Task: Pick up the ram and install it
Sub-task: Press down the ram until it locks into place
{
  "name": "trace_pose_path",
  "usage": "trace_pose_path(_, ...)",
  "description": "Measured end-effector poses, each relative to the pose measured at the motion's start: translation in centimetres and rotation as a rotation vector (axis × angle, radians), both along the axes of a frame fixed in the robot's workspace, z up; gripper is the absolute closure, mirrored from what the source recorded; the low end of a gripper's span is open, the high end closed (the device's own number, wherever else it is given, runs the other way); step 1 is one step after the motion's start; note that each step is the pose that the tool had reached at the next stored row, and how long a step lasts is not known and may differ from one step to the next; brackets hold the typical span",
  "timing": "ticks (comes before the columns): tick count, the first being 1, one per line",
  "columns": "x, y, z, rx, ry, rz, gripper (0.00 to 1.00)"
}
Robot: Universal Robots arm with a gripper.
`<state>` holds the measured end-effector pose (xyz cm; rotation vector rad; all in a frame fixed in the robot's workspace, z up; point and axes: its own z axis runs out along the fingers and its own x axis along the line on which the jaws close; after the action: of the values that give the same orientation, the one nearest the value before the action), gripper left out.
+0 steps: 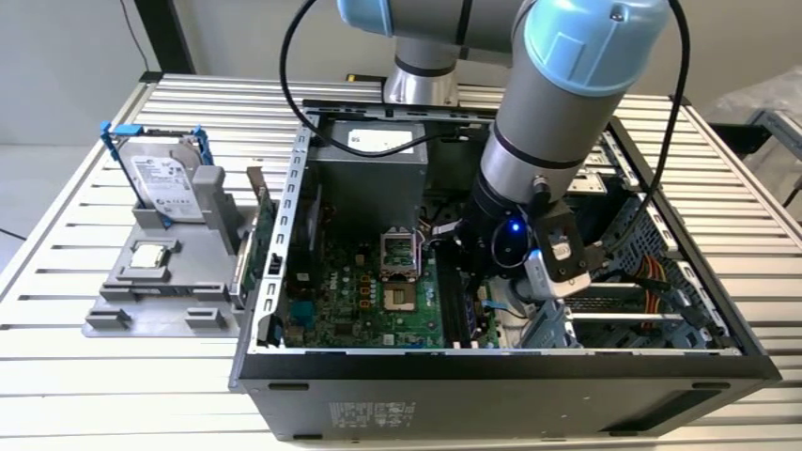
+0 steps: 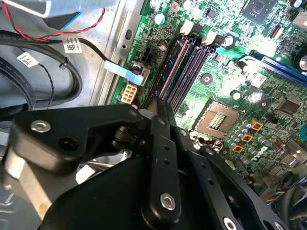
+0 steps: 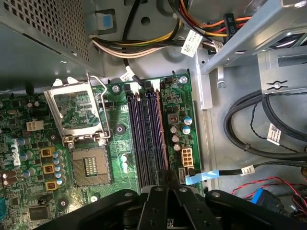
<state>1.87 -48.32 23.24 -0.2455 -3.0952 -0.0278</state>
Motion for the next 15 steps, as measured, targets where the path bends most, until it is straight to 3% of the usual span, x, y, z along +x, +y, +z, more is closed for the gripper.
trace_pose_path(10,-0.02,0.0,0.08,-0.0001,0.0001,0.0,1.0)
trace_pose_path(15,-0.02,0.0,1.63,0.0001,0.0,0.0,1.0)
